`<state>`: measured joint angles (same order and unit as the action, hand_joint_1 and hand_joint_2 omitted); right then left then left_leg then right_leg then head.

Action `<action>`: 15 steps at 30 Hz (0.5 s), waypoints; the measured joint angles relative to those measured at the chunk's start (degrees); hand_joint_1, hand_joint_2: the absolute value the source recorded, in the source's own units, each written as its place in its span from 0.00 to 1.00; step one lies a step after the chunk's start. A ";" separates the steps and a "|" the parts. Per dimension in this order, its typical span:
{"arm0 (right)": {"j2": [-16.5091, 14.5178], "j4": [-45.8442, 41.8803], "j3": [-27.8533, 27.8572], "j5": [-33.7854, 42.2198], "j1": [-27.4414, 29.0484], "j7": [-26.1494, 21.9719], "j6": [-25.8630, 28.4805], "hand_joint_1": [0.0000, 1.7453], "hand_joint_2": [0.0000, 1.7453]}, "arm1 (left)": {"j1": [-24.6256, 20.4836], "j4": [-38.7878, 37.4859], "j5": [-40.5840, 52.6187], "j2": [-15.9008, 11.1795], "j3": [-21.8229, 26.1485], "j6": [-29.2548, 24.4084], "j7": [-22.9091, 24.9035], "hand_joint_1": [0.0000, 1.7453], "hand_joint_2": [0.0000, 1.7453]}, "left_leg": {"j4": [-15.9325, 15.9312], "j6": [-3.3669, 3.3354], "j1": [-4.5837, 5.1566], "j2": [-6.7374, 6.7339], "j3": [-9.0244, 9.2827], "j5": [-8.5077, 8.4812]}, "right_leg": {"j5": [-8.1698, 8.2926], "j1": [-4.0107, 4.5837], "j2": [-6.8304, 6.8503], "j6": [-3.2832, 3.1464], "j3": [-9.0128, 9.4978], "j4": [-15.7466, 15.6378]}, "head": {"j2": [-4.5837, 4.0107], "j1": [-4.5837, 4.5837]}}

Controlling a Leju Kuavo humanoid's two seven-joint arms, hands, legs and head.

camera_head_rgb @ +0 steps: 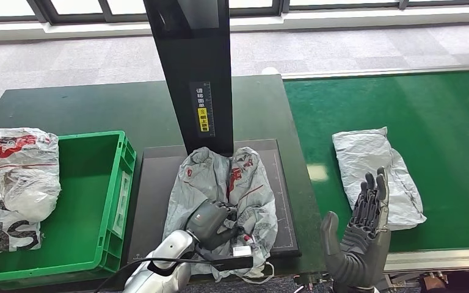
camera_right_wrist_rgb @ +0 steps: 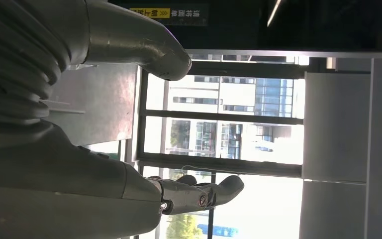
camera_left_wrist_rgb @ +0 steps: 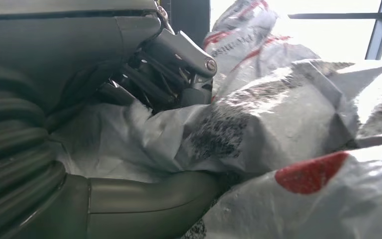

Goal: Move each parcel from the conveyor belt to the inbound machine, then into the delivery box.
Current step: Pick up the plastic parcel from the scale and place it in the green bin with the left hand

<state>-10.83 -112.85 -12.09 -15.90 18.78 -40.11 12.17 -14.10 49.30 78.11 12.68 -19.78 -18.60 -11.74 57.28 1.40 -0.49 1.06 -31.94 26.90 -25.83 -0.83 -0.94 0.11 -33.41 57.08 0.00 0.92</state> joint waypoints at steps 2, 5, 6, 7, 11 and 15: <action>0.01 0.00 0.00 0.07 0.00 0.00 0.01 0.00 1.00 | 0.04 0.04 0.01 0.00 0.00 -0.04 -0.04 1.00 1.00 | 0.00 0.00 0.00 0.00 0.01 0.00 | 0.00 0.00 0.00 0.00 0.00 0.00 | 0.00 0.00; 0.01 0.00 0.00 0.40 0.02 0.00 -0.08 0.00 1.00 | 0.35 0.61 0.05 0.00 0.00 -0.08 -0.19 1.00 1.00 | 0.00 0.00 0.00 0.00 0.00 0.00 | 0.00 0.00 0.00 0.00 -0.01 0.00 | 0.00 0.00; 0.01 0.00 0.00 0.62 0.02 0.00 -0.24 0.00 1.00 | 0.57 0.99 0.07 0.00 0.00 -0.10 -0.28 1.00 1.00 | 0.00 0.00 0.00 0.00 0.00 0.00 | 0.00 0.00 0.00 0.00 -0.01 0.00 | 0.00 0.00; 0.01 0.00 0.00 0.93 0.02 0.00 -0.49 0.00 1.00 | 0.81 1.44 0.04 0.00 0.00 -0.21 -0.38 1.00 1.00 | 0.00 0.00 0.00 0.00 0.00 0.00 | 0.00 0.00 0.00 0.00 -0.02 0.00 | 0.00 0.00; 0.01 -0.01 0.02 2.41 0.07 0.00 -2.08 0.00 1.00 | 2.01 4.10 -0.31 0.00 0.00 -2.97 -1.24 1.00 1.00 | 0.00 0.00 0.00 -0.01 -0.02 0.00 | 0.00 0.00 -0.01 0.00 -0.07 0.00 | 0.00 0.00; -0.15 -0.14 0.13 2.66 0.48 0.00 -2.96 0.00 1.00 | 3.88 10.12 -3.06 -0.02 0.05 -13.30 -3.70 1.00 1.00 | 0.00 0.01 0.00 0.00 -0.06 0.00 | 0.00 0.00 -0.01 0.00 -0.11 0.01 | 0.00 0.00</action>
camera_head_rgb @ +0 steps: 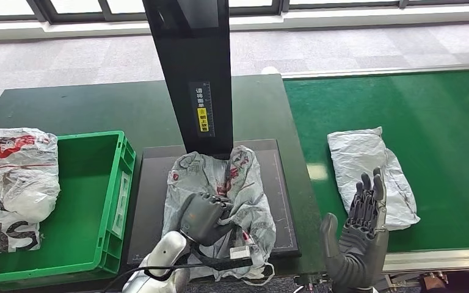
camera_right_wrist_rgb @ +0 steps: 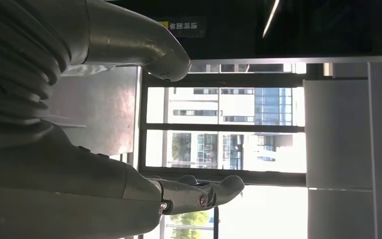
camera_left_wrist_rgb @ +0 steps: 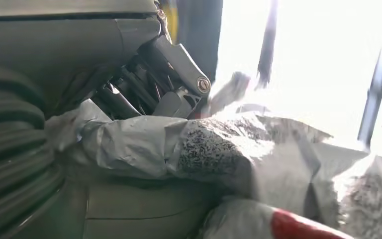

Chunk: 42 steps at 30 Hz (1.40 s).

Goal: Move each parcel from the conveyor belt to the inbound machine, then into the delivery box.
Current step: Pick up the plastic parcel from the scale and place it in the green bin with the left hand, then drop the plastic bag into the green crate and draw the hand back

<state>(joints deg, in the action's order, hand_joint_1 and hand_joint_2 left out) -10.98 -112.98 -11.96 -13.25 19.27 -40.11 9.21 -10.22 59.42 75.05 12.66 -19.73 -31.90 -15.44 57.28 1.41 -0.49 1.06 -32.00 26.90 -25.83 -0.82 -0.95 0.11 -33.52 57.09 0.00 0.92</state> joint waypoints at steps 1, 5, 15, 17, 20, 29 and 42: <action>-0.07 -0.06 0.02 0.05 0.10 0.00 -0.14 0.00 1.00 | 0.55 1.97 -1.23 0.01 0.09 -2.27 -1.22 1.00 1.00 | 0.00 0.00 0.00 0.00 -0.01 0.00 | 0.00 0.00 0.00 0.00 0.00 0.00 | 0.00 0.00; -0.43 -0.16 0.24 0.92 0.37 0.00 -0.86 0.00 1.00 | 4.49 12.47 -9.03 1.46 3.61 -7.64 -13.96 1.00 1.00 | 0.00 0.00 0.00 -0.02 -0.03 0.02 | -0.01 0.00 -0.02 -0.01 -0.05 0.00 | 0.00 -0.01; -0.87 -0.11 1.08 2.82 -0.38 0.01 -3.15 0.00 1.00 | 9.28 29.90 -19.89 2.99 11.52 -8.20 -23.35 1.00 1.00 | -0.01 -0.04 -0.02 -0.02 -0.08 0.04 | -0.03 0.01 0.03 -0.02 0.00 0.01 | 0.00 -0.02; -1.00 -0.10 1.31 3.09 -0.52 0.01 -3.72 0.00 1.00 | 9.73 31.99 -20.37 2.99 12.01 -8.20 -23.35 1.00 1.00 | -0.01 -0.04 -0.02 -0.02 -0.07 0.03 | -0.03 0.01 0.03 -0.02 0.00 0.00 | 0.00 -0.02; -1.08 -0.07 1.69 3.20 -0.73 0.01 -4.22 0.00 1.00 | 10.36 34.97 -20.77 3.03 12.85 -8.20 -23.35 1.00 1.00 | 0.00 -0.04 -0.02 0.00 -0.06 0.03 | -0.03 0.01 0.03 -0.02 0.00 0.00 | 0.00 -0.02; -1.09 0.66 2.17 4.49 -1.53 0.02 -5.80 0.00 1.00 | 12.85 47.08 -30.54 3.39 22.48 -8.20 -23.35 1.00 1.00 | -0.02 -0.01 -0.05 -0.06 -0.14 0.12 | -0.13 0.04 -0.01 -0.04 -0.05 0.02 | 0.00 0.00; -1.56 5.89 3.42 5.48 -6.27 0.03 -9.89 0.00 1.00 | 3.91 53.09 -28.00 2.89 52.16 -8.20 -23.16 1.00 1.00 | -0.02 0.04 -0.06 0.03 -0.01 0.03 | -0.11 0.03 0.04 -0.05 0.02 0.04 | 0.00 0.01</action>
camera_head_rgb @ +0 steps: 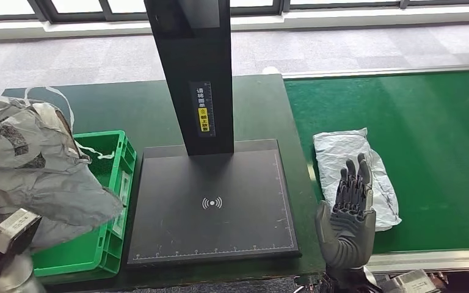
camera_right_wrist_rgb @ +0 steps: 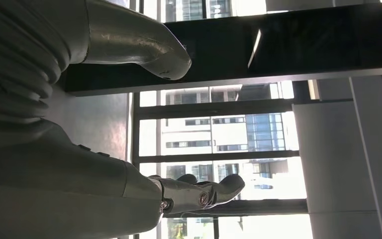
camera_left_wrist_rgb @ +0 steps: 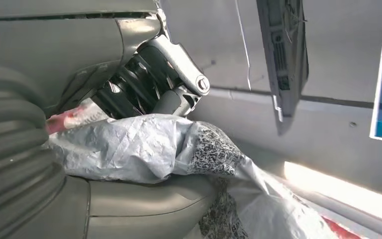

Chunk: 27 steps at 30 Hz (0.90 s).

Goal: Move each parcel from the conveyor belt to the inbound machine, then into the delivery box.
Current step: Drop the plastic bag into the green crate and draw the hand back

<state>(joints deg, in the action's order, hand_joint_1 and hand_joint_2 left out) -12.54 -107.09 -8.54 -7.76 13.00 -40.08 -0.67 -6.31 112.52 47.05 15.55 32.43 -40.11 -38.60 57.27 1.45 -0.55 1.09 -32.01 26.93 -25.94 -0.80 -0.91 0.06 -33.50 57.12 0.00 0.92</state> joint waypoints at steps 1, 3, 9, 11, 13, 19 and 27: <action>-0.07 0.32 0.16 -0.01 -0.27 0.00 -0.16 0.00 1.00 | -1.35 -2.24 1.35 -1.01 1.87 0.01 0.48 1.00 1.00 | 0.00 0.00 0.00 0.00 0.01 -0.01 | 0.01 0.00 0.01 -0.01 0.00 0.00 | 0.00 0.00; -0.20 0.76 0.55 -0.04 -0.59 -0.01 -0.08 0.00 1.00 | -3.89 -8.21 4.91 -4.07 5.60 0.04 2.02 1.00 1.00 | 0.00 0.03 -0.02 -0.03 0.03 -0.05 | 0.04 0.02 -0.01 -0.05 -0.03 0.01 | 0.00 0.00; -0.29 0.96 1.17 -0.38 -0.23 -0.01 0.43 0.00 1.00 | -9.82 -26.11 16.70 -12.13 11.31 0.59 11.79 1.00 1.00 | 0.00 0.12 -0.08 -0.05 0.05 -0.12 | 0.08 0.14 -0.06 -0.13 -0.12 0.04 | 0.00 0.01; -0.37 0.96 1.51 -0.71 0.00 -0.02 -0.08 0.00 1.00 | -12.06 -32.89 23.45 -14.59 10.56 1.44 19.74 1.00 1.00 | 0.00 0.12 -0.08 -0.03 0.04 -0.12 | 0.08 0.14 -0.06 -0.13 -0.12 0.04 | 0.00 0.01; -0.73 0.97 2.07 -1.45 0.01 -0.03 -1.18 0.00 1.00 | -14.59 -39.42 30.06 -16.60 8.87 2.38 27.68 1.00 1.00 | 0.00 0.12 -0.08 -0.03 0.04 -0.13 | 0.10 0.14 -0.04 -0.14 -0.10 0.04 | 0.00 0.01; -2.57 1.30 3.75 -3.29 -0.39 -0.01 -3.39 0.00 1.00 | -22.47 -55.20 39.38 -20.99 2.65 3.54 42.86 0.00 0.00 | 0.01 0.14 -0.09 -0.05 0.03 -0.15 | 0.20 0.15 -0.06 -0.22 -0.10 0.03 | 0.00 0.02; -3.17 2.36 4.50 -3.71 -0.80 0.00 -3.81 0.00 1.00 | -30.27 -67.05 39.66 -25.78 -1.01 3.04 46.99 0.00 0.00 | 0.00 0.17 -0.12 -0.07 0.02 -0.16 | 0.20 0.17 -0.08 -0.24 -0.13 0.04 | 0.00 0.02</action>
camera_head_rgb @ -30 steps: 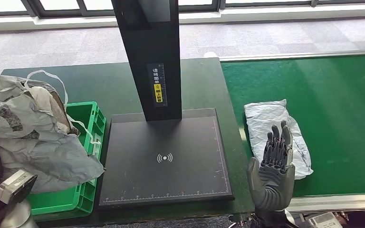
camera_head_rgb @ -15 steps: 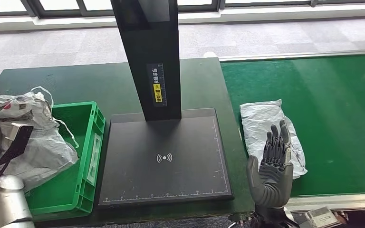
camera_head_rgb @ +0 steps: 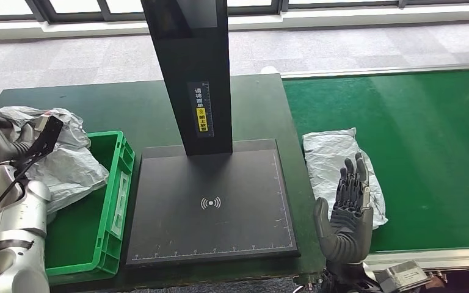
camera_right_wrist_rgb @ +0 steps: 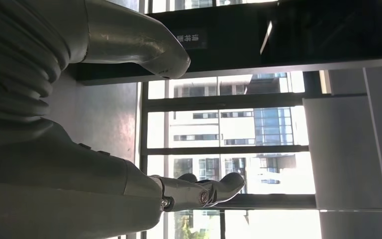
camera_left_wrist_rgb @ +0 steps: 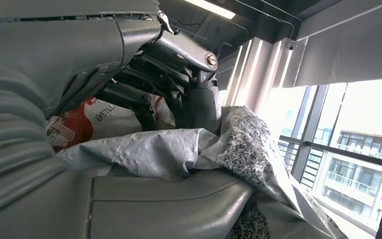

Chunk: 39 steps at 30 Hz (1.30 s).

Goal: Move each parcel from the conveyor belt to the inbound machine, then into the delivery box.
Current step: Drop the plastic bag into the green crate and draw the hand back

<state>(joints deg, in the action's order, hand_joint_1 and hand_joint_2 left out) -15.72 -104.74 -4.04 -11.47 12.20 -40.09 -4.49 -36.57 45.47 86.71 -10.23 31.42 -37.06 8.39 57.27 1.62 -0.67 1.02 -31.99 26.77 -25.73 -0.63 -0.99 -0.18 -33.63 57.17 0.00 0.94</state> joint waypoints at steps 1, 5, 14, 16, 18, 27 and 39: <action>0.00 0.06 0.02 0.00 -0.01 0.00 0.00 0.00 1.00 | -0.27 -0.65 0.00 -0.21 -0.14 -0.03 0.00 0.00 0.00 | 0.00 0.00 0.00 -0.01 0.00 0.00 | 0.00 0.00 -0.01 0.00 -0.01 0.00 | 0.00 0.00; 0.00 0.30 0.04 0.00 -0.05 0.00 -0.01 0.00 1.00 | -0.80 -2.28 0.02 -0.70 -0.53 -0.19 -0.02 0.00 0.00 | 0.00 0.00 0.00 -0.03 -0.02 0.00 | 0.00 0.00 -0.02 0.00 -0.02 0.00 | 0.00 0.00; 0.00 1.14 0.04 0.04 -0.12 0.07 1.03 0.00 1.00 | 1.61 4.88 -0.64 -2.10 -0.86 -2.89 -2.81 0.00 0.00 | 0.00 0.01 -0.04 -0.10 -0.05 0.01 | 0.00 0.03 -0.12 -0.01 -0.04 0.00 | 0.00 -0.01; 0.00 1.61 0.04 0.21 -0.15 0.05 1.65 0.00 1.00 | 3.53 9.43 -2.34 -1.54 0.27 -3.02 -7.28 0.00 0.00 | 0.00 0.01 -0.04 -0.09 -0.06 0.01 | -0.02 0.02 -0.12 -0.01 -0.06 -0.01 | 0.00 -0.01; 0.00 1.94 0.04 0.39 -0.16 0.04 2.35 0.00 1.00 | 5.15 13.01 -4.95 -0.21 1.90 -3.07 -12.07 0.00 0.00 | 0.00 0.00 -0.02 -0.06 -0.06 0.02 | -0.04 0.01 -0.11 0.01 -0.06 -0.03 | 0.00 -0.01; 0.00 2.03 0.04 0.77 1.70 -0.02 2.74 0.00 1.00 | 10.89 17.22 -0.13 4.98 -1.01 -0.41 -2.55 0.00 0.00 | 0.01 -0.03 0.00 -0.05 -0.06 0.04 | -0.04 0.00 -0.09 0.03 -0.06 -0.05 | 0.00 0.00; 0.00 0.90 0.15 1.11 3.17 -0.02 3.28 0.00 1.00 | 12.64 17.20 0.02 5.23 -10.95 5.76 4.15 0.00 0.00 | 0.01 -0.03 -0.02 -0.06 -0.06 0.04 | -0.03 0.01 -0.09 0.02 -0.05 -0.03 | 0.00 -0.01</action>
<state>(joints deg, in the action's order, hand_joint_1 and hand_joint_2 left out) -15.72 -103.84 -3.89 -10.37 15.37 -40.11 -1.20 -23.93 62.67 86.73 -5.00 20.47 -31.31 12.54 57.27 1.58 -0.69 0.95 -32.05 26.81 -25.77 -0.62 -1.08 -0.17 -33.68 57.13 0.00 0.93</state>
